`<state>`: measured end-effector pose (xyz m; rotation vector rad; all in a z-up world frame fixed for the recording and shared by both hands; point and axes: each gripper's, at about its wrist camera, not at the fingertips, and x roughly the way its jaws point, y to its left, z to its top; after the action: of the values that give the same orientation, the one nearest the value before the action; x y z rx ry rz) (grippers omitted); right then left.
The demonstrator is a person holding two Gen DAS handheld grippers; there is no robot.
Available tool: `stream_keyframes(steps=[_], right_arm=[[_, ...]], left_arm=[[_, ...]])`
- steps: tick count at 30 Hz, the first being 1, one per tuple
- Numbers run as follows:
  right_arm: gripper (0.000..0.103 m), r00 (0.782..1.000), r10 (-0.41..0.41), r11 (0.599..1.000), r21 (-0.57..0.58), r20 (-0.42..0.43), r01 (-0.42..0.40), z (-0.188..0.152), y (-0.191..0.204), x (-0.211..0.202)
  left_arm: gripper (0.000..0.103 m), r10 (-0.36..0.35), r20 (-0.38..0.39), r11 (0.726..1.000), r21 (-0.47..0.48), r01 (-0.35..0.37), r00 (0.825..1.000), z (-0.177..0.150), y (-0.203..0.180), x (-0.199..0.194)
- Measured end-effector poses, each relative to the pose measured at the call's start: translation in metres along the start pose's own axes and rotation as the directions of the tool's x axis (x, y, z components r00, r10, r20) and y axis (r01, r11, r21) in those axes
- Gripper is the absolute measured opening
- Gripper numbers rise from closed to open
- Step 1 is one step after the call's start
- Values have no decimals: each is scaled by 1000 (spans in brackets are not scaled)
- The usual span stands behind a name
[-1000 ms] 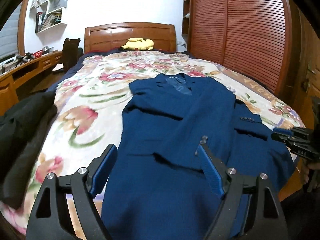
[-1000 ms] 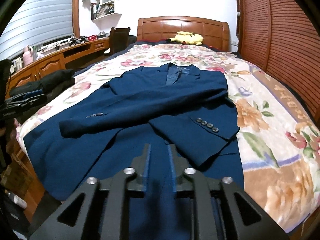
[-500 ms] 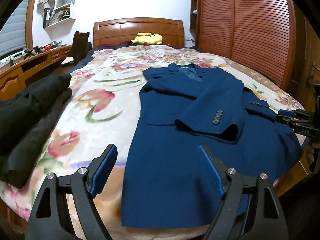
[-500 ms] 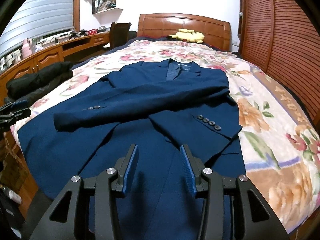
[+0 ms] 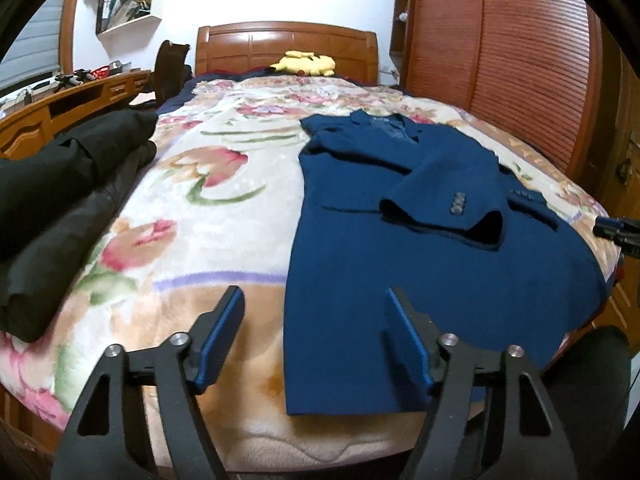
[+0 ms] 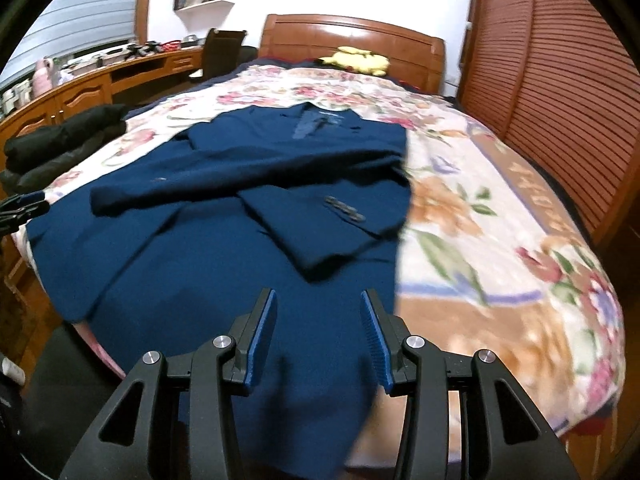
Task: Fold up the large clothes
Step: 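Grasp the jacket hem with both grippers side by side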
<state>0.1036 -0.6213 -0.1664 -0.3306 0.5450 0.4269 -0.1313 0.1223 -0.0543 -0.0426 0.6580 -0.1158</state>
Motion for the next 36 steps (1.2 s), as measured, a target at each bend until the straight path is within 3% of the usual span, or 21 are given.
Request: stream_keyframes(steps=[2,12,14,21,24,26,36], right_arm=[[45,1000,-20,1000,11,-11,20,-6,-8,-3],[45,994,37,997,68,-101,-31,-34,-13,8],[45,994,46,996,82,-98,-38,-36,-14,6],[45,990,102,989,121,-95,-90,-44,-15,3],[45,987,134,984,127,-92,-121,-48,-14,1],[45,986,144,982,131,-84,-132,-51,-13,0],[45,986,145,981,141,-79,-133,-57,-8,-5]], left_arm=[[63,-7,-16,1000,4,8,1000,-3,-1,3],[63,-5,-30,1000,21,6,1000,-14,-5,3],[49,-37,-38,999,30,38,999,-15,-6,3],[45,-48,-40,999,11,48,998,-17,-4,1],[27,-35,-42,999,10,35,999,-16,-3,0],[10,-8,-37,1000,-2,8,999,-14,-1,-3],[5,-5,15,998,60,4,1000,-15,-18,-23]])
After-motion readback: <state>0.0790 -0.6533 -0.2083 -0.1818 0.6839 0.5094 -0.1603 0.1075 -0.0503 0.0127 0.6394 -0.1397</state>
